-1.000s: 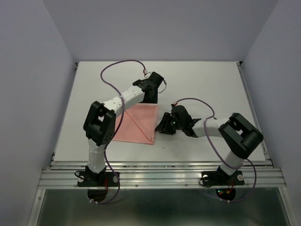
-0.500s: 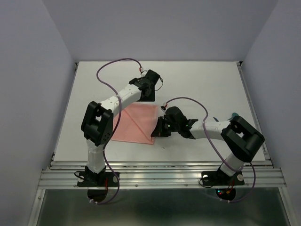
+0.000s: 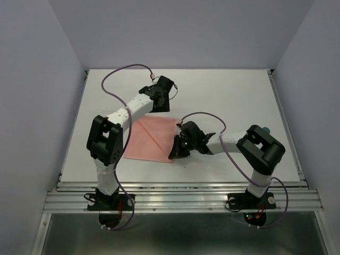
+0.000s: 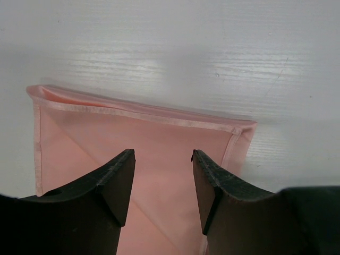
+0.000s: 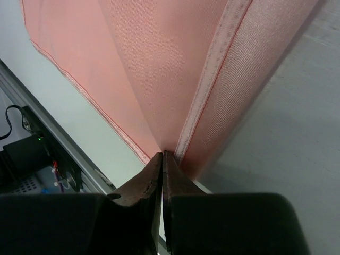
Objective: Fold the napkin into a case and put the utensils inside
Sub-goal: Smooth out the upper triangle-folded napkin at the center of the board.
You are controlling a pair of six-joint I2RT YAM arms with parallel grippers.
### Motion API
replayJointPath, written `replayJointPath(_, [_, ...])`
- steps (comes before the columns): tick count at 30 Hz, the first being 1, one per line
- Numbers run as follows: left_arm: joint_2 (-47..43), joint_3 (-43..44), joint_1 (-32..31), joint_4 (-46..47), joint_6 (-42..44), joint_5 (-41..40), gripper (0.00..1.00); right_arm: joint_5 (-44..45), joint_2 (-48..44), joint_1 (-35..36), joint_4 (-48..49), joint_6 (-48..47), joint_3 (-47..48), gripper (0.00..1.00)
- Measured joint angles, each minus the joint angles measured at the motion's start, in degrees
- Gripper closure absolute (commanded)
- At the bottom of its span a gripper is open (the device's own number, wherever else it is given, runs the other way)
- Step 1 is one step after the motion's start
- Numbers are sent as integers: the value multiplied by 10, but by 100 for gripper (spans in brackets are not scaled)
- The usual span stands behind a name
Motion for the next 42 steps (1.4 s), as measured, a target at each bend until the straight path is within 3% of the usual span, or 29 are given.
replayJointPath(8, [0,0,0,2,1,2,41,22,5,0,-32,0,21,93])
replayJointPath(13, [0,0,0,2,2,2,41,42,-10,0,-53,-3,22,87])
replayJointPath(19, [0,0,0,1,2,2,41,70,-87,-39,-67,-14,22,75])
replayJointPath(23, [-2,-2,0,3,2,1,41,73,-106,-110,-66,-26,26,57])
replayJointPath(27, [-30,-36,-1,8,-1,1,40,66,-75,-159,-69,-37,54,44])
replayJointPath(33, [-84,-94,-4,12,-15,1,40,29,25,-170,-68,-48,136,38])
replayJointPath(42, [-101,-122,-7,21,-28,1,40,-12,109,-170,-63,-50,194,41])
